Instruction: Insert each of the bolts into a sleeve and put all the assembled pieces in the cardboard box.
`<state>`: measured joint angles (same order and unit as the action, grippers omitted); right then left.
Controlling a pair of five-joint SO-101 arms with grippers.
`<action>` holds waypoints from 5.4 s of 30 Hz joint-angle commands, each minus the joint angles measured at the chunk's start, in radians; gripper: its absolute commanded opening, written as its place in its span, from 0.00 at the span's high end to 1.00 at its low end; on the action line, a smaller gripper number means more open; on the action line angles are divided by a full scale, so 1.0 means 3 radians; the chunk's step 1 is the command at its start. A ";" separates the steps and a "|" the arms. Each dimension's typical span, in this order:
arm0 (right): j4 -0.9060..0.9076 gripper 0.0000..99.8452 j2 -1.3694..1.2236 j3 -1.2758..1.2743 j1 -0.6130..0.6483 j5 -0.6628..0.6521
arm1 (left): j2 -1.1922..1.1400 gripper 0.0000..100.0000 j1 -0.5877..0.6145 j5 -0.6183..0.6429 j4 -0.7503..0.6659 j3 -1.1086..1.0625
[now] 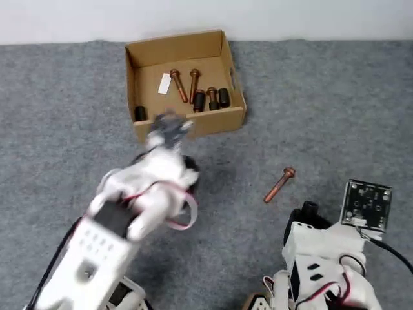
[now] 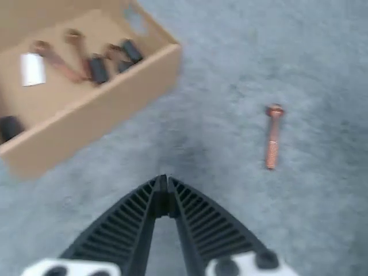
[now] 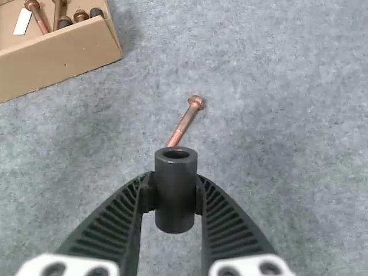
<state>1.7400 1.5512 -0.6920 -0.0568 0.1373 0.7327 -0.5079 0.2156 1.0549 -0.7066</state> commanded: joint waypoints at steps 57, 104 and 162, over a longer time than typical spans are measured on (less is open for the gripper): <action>-0.0084 0.99 0.0018 -0.0026 -0.0458 -0.0020 | -0.5774 0.86 -0.0839 0.0179 0.0931 0.5357; 0.0018 0.99 0.0023 0.0256 0.0212 -0.0307 | -0.2470 1.00 0.0113 -0.0353 0.2342 0.6160; -0.2473 0.99 -0.0018 -0.0946 0.2677 -0.0772 | 0.2133 1.00 -0.0435 0.0992 -0.0834 -0.0161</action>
<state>1.0096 1.5405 -0.9835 0.7365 -0.0852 1.3617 -0.6368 0.5056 0.8784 -0.7649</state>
